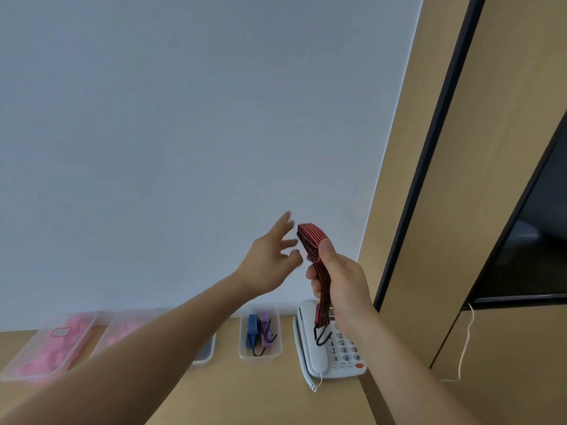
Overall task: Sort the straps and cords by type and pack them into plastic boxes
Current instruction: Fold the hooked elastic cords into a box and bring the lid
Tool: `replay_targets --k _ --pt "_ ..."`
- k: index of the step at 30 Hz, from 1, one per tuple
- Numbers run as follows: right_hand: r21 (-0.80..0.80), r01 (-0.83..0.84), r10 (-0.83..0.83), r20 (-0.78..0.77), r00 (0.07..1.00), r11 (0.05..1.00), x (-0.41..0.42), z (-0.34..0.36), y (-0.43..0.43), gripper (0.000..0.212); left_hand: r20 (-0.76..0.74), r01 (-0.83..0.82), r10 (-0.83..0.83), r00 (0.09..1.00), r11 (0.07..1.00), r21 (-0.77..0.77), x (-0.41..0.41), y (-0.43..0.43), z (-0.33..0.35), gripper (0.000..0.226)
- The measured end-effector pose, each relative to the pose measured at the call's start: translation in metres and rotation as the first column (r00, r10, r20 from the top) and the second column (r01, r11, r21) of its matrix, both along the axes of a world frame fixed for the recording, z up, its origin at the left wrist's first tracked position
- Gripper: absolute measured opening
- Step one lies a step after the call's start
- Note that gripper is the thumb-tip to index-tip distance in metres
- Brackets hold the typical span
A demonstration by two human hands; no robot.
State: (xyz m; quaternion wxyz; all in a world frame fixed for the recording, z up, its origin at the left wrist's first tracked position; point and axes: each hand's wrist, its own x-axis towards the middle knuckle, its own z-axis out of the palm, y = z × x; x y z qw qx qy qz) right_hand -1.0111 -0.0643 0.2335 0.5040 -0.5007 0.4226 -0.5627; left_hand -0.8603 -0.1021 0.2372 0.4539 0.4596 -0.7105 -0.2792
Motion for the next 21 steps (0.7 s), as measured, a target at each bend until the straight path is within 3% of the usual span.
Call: replay_targets --k 2,4,8,14,21 --pt "-0.046 -0.014 0.013 -0.037 0.999 0.999 0.000 0.002 -0.001 0.059 -0.344 0.164 -0.028 0.939 0.913 0.374 0.000 0.001 0.012 0.046" --pt "-0.078 -0.035 0.026 -0.114 0.993 0.996 0.002 0.000 0.000 0.059 -0.386 0.307 -0.127 0.914 0.837 0.453 0.001 0.007 0.020 0.038" --pt "-0.092 -0.072 0.060 -0.126 0.990 0.993 0.005 -0.004 0.002 0.051 -0.393 0.381 -0.232 0.890 0.852 0.360 0.001 0.013 0.022 0.047" --pt "-0.066 -0.104 0.096 -0.121 0.988 0.992 0.002 -0.002 -0.001 0.054 -0.363 0.241 -0.134 0.922 0.933 0.267 0.001 0.009 0.024 0.027" --pt "0.006 -0.179 0.179 -0.096 0.979 0.984 -0.002 -0.005 -0.005 0.056 -0.315 0.205 -0.152 0.937 0.968 0.143 0.002 0.006 0.025 0.024"
